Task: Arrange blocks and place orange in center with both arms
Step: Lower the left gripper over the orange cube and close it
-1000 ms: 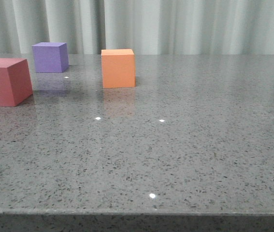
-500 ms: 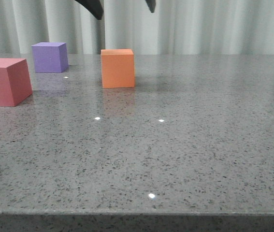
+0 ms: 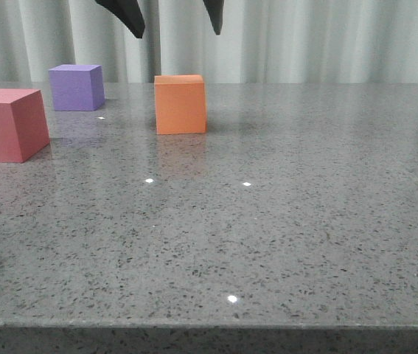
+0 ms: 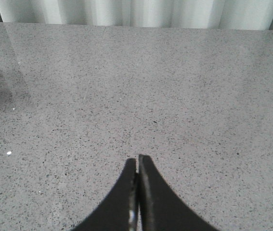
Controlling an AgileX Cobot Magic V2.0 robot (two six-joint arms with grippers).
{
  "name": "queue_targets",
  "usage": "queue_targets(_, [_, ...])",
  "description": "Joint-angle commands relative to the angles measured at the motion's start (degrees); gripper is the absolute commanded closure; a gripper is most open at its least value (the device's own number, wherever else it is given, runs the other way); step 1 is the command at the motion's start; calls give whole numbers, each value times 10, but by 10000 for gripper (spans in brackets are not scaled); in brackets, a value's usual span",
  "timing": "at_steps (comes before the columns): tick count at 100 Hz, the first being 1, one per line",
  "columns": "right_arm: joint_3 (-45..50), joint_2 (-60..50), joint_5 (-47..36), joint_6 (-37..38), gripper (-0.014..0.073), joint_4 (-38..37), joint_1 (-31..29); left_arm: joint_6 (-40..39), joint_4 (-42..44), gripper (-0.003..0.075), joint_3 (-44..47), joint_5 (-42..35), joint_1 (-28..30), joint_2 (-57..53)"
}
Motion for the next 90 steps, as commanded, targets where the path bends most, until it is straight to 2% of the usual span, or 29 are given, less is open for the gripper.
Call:
queue_targets(1, [-14, 3, -45, -1, 660, -14, -3, -7, 10, 60, -19, -23, -3, -16])
queue_targets(68, [-14, 3, -46, -1, 660, -14, -3, -7, 13, 64, -17, -17, -3, 41])
queue_targets(80, [-14, 3, -46, -1, 660, -14, -3, -7, 13, 138, -17, -10, -3, 46])
queue_targets(90, [-14, 3, -46, -1, 660, -14, -3, -7, 13, 279, -17, -8, -3, 46])
